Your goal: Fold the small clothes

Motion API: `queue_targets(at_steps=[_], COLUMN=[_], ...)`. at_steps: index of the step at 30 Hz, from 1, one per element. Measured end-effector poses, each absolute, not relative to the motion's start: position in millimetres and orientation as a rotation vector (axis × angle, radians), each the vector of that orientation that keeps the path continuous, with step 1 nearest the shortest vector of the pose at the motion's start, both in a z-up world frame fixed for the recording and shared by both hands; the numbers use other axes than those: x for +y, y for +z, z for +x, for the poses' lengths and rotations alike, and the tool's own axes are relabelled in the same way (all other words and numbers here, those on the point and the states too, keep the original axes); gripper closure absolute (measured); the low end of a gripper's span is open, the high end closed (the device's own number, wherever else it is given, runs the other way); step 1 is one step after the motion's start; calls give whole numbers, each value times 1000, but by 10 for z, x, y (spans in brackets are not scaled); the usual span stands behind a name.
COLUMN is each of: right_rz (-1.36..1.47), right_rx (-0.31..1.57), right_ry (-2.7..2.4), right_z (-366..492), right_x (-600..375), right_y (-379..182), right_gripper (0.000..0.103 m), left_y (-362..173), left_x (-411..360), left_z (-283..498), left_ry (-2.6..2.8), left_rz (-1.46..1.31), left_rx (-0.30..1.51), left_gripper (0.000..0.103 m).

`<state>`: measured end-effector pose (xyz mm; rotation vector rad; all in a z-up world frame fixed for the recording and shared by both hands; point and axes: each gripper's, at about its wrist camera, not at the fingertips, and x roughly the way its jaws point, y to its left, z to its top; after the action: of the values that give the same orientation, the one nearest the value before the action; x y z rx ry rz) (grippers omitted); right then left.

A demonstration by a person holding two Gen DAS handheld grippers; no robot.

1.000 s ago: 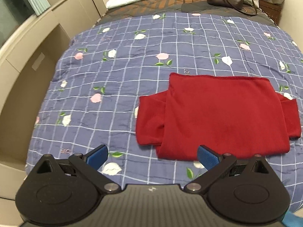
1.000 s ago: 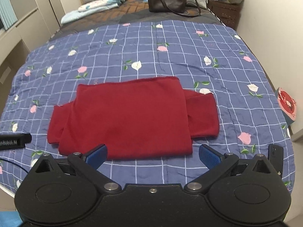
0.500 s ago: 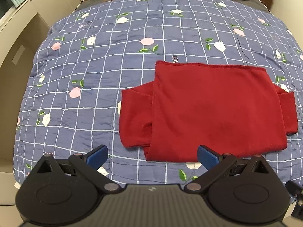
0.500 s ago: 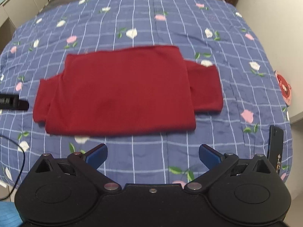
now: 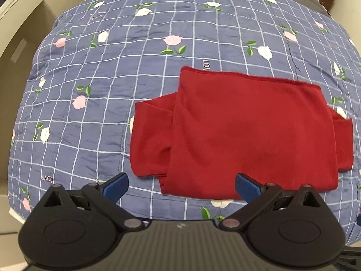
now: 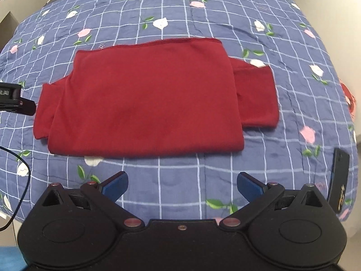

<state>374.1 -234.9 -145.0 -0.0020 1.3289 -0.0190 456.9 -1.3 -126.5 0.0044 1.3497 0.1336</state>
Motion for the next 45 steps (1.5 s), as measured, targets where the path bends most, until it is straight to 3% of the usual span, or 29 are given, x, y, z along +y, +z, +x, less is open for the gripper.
queue_targets(at_steps=[20,32,45], right_rz=[-228,-349,-316], right_rx=[1167,1272,1338], right_ry=[162,219,206], right_z=[4752,4718,4924], right_x=[-2159,-1939,-1999], right_y=[-2378,-2929,-3079], right_gripper=[1,1,0], left_y=[-1746,-2007,-2374], left_x=[2,9,352], left_z=[4763,4851,4458], left_ry=[204,210,337], left_rz=[-26,-22,-3], left_rx=[1432,1479,1571], left_gripper=[1,1,1])
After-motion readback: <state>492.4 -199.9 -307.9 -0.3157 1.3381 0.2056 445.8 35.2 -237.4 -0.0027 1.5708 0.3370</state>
